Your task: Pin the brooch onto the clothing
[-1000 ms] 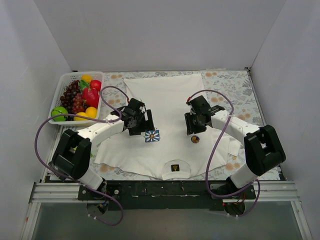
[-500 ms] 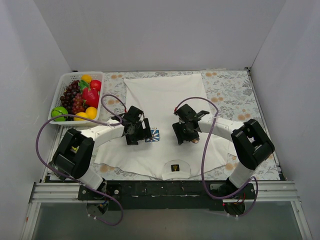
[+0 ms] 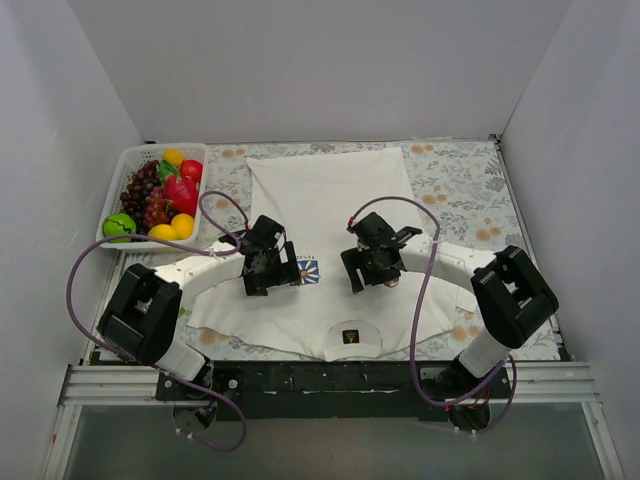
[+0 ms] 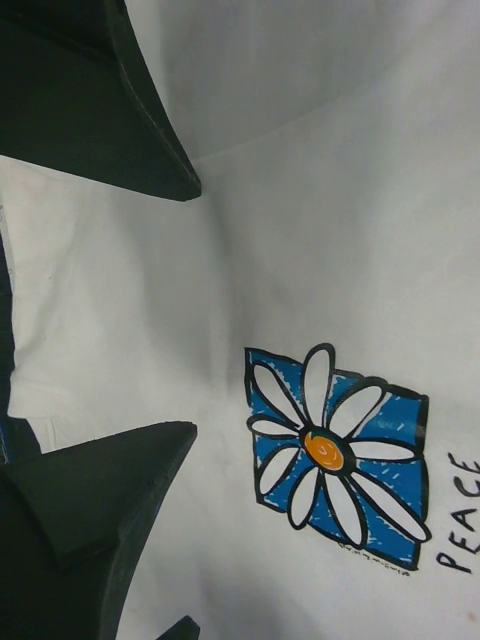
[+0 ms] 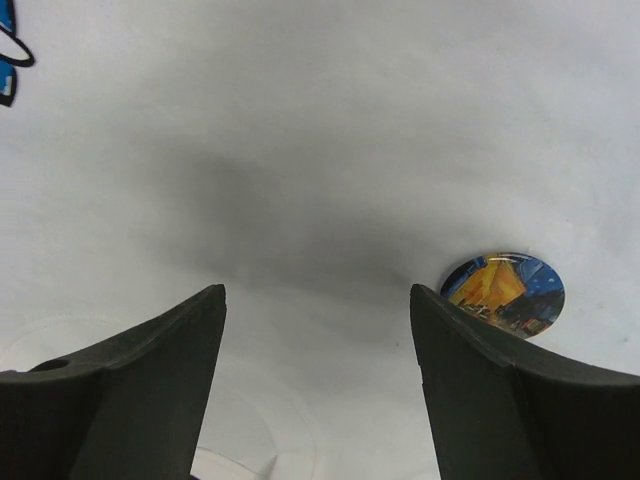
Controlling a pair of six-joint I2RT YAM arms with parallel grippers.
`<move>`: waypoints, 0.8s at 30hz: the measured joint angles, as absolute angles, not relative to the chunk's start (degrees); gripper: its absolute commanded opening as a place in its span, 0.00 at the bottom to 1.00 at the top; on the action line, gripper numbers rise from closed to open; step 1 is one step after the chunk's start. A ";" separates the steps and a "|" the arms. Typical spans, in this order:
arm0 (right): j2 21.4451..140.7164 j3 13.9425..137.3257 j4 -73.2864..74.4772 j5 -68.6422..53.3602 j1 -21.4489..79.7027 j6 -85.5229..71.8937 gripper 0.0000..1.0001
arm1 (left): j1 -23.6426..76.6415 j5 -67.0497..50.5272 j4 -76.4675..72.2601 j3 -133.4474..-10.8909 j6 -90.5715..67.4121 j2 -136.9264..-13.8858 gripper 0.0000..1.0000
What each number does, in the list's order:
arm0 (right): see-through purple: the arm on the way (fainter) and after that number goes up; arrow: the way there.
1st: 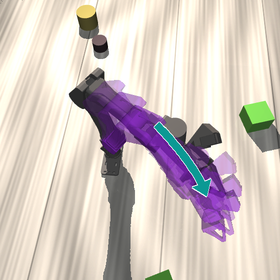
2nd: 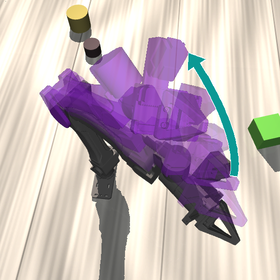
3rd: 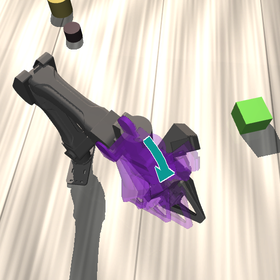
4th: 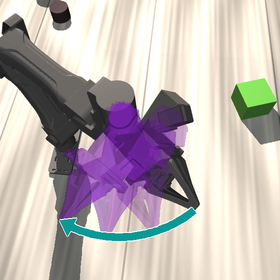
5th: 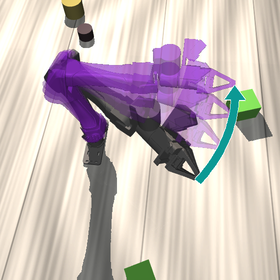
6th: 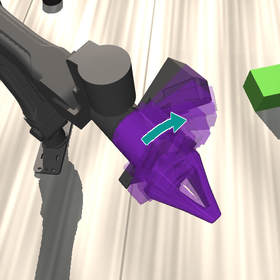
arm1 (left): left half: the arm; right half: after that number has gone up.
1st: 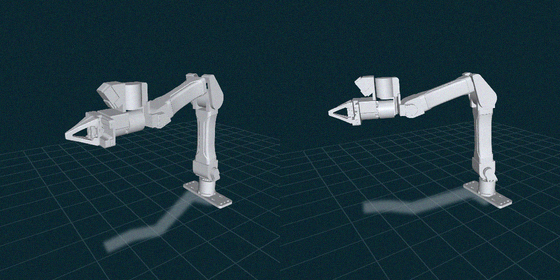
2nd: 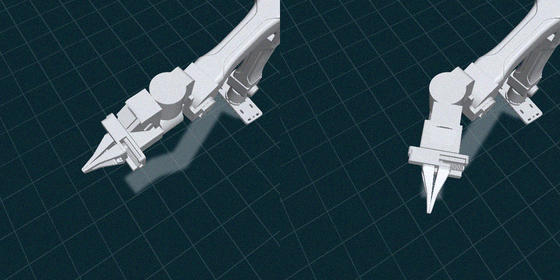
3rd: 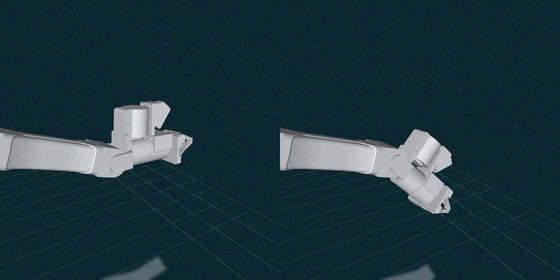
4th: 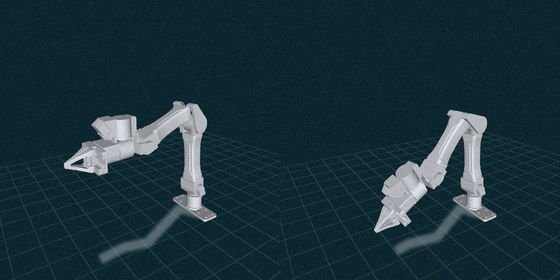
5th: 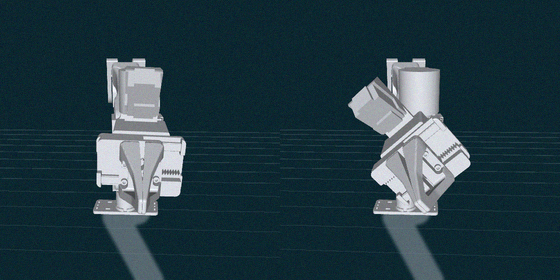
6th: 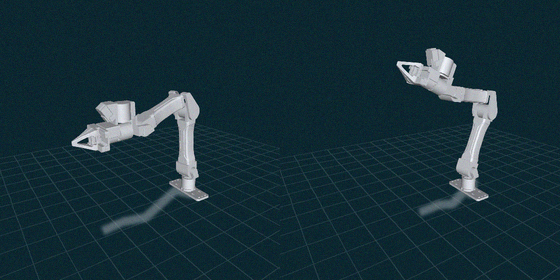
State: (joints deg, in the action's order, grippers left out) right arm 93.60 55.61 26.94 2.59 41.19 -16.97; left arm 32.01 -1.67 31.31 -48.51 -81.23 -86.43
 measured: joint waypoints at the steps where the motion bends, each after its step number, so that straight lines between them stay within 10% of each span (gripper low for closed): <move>1: 92.97 55.55 27.11 2.52 41.25 -17.15 0.85 | 32.01 -1.21 32.36 -48.84 -80.73 -86.17 0.98; 24: 43.05 46.39 10.55 7.49 41.28 -17.78 0.94 | 32.01 5.34 19.49 -56.01 -70.70 -50.87 0.98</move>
